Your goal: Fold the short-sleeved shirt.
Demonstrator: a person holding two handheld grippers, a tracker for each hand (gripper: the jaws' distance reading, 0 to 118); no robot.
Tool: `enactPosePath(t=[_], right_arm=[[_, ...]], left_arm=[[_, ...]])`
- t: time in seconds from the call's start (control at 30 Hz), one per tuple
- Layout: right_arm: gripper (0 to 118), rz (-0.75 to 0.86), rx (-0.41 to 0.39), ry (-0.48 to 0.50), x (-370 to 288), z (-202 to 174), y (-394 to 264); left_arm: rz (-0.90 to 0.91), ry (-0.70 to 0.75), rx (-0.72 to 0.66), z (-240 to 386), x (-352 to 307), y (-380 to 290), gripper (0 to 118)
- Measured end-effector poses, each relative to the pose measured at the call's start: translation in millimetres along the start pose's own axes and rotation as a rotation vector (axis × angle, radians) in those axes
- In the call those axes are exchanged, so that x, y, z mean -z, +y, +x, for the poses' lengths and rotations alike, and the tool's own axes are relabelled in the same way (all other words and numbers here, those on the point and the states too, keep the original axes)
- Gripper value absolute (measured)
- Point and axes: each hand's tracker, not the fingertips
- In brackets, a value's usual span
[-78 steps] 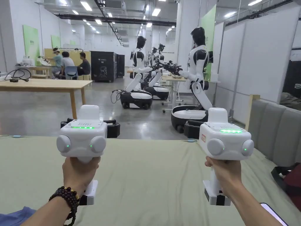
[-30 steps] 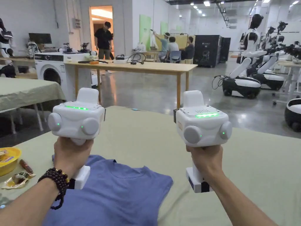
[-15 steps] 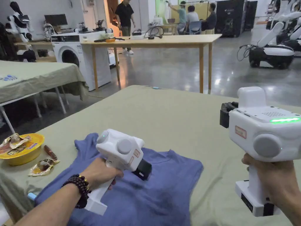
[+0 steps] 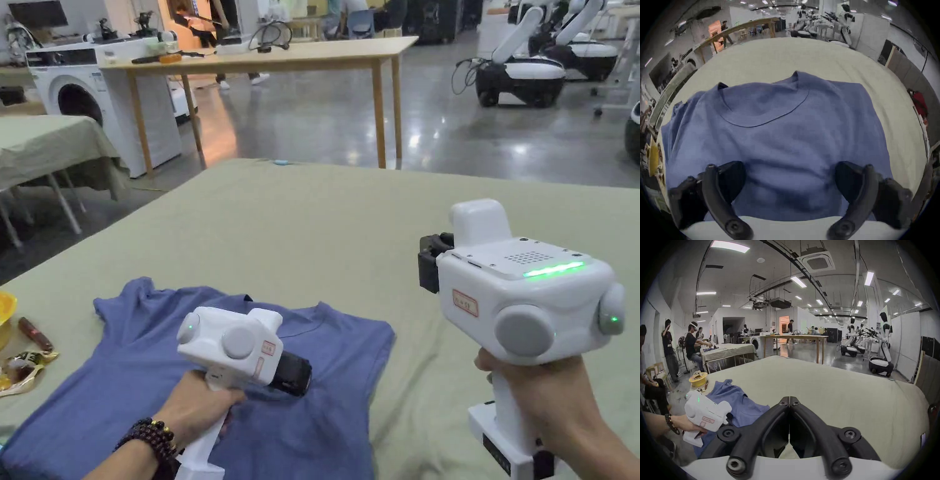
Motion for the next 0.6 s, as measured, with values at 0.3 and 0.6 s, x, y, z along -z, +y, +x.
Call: enactPosePath(t=[0.3, 0.6], right_arm=[[0, -0.015, 0.041, 0.039, -6, -14, -5], [0, 0.025, 0.035, -0.001, -58, 26, -3]], left_arm=[[0.126, 0.073, 0.047, 12, -35, -16, 2], [0.363, 0.035, 0.086, 64, -88, 42, 1]])
